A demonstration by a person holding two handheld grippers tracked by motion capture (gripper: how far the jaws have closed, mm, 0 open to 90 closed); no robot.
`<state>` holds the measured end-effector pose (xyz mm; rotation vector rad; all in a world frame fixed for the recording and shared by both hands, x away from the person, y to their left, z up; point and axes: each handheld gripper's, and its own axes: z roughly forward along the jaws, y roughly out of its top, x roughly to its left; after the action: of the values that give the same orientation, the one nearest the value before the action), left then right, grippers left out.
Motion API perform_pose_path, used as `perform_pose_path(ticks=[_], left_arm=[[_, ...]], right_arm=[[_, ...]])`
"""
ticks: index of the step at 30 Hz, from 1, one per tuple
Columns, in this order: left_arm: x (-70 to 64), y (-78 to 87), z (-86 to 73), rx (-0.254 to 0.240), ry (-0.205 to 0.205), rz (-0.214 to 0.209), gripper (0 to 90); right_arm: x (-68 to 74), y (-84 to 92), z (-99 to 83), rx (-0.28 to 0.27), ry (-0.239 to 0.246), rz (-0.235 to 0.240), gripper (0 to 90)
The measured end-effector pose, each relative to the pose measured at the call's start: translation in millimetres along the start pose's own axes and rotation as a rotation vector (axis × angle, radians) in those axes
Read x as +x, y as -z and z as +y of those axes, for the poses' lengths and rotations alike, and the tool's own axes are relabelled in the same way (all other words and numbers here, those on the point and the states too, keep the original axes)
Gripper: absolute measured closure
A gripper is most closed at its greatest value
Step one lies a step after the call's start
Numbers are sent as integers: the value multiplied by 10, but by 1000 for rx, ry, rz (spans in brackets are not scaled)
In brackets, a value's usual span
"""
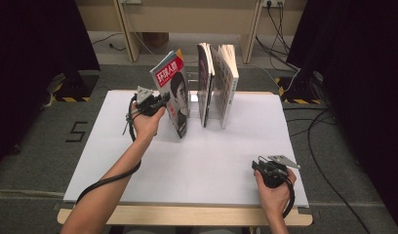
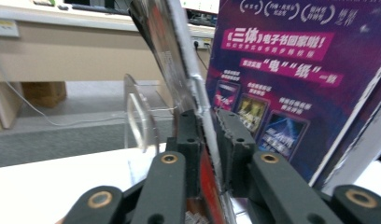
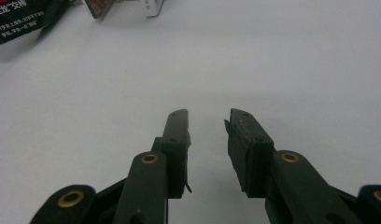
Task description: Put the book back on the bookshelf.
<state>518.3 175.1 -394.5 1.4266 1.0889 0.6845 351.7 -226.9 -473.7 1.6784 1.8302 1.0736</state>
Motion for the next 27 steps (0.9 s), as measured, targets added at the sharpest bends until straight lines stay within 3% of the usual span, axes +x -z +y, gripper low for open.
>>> perform_pose_path(ticks=[4, 13, 21, 24, 27], left_arm=[[-22, -66, 94, 6, 60, -7, 674], [-20, -204, 265, 18, 172, 27, 634], [38, -323, 362, 63, 244, 52, 668], [38, -350, 390, 108, 290, 53, 717], [8, -383, 389, 154, 300, 39, 748]], right_arm=[[-18, 0, 1, 0, -1, 2, 682], [-40, -9, 0, 9, -5, 12, 674], [-46, -21, -1, 10, -4, 16, 671], [-38, -22, -4, 18, -11, 17, 668], [-37, -32, -5, 19, -9, 23, 667]])
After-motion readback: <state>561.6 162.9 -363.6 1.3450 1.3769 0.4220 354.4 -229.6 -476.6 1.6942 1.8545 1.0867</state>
